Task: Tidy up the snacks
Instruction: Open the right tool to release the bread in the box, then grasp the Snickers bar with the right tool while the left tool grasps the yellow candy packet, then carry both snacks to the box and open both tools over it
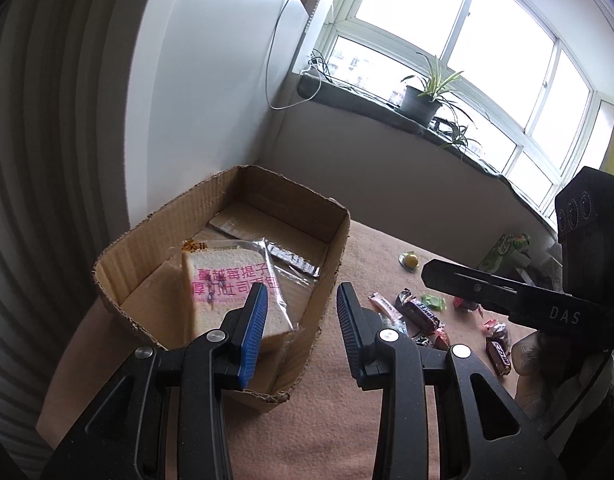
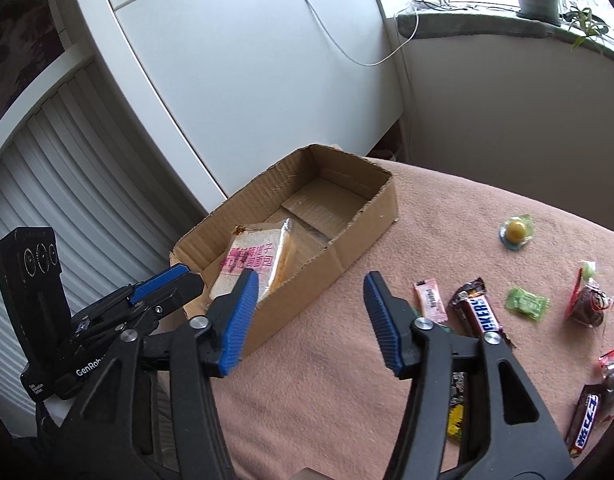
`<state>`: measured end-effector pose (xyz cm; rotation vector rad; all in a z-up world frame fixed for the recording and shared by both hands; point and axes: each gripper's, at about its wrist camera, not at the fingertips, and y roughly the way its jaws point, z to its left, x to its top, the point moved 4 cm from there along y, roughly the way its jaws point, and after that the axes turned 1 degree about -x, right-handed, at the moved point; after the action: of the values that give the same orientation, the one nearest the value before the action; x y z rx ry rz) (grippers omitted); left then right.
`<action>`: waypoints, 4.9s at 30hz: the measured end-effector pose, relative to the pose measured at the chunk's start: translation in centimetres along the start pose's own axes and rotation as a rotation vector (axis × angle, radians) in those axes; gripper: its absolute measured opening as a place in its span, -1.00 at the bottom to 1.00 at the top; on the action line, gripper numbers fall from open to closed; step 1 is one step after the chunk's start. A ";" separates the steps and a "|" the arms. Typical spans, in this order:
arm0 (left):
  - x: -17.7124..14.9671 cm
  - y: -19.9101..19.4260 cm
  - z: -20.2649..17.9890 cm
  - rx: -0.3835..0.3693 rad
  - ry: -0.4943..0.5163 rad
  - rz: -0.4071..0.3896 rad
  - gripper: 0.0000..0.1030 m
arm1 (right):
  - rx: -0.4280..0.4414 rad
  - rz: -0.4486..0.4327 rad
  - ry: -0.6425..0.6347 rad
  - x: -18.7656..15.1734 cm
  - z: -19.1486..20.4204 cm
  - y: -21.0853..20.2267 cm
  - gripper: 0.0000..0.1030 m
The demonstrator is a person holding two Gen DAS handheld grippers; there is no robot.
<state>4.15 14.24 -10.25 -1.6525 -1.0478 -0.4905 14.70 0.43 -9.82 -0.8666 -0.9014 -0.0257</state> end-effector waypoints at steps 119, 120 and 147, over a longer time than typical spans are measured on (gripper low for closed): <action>-1.7 4.7 -11.5 -0.058 0.308 0.068 -0.38 | -0.301 -0.048 -0.004 -2.7 -9.1 -6.7 -0.43; -1.2 4.6 -11.0 -0.050 0.302 0.061 -0.38 | -0.291 -0.051 -0.011 -2.2 -8.6 -6.4 -0.43; 5.2 7.1 -0.8 0.063 0.141 0.031 -0.38 | -0.138 0.043 -0.143 7.3 -0.2 7.5 -0.43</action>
<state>12.95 15.20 -10.05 -1.5534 -0.9231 -0.5404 22.19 7.64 -9.67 -1.0257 -1.0229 0.0120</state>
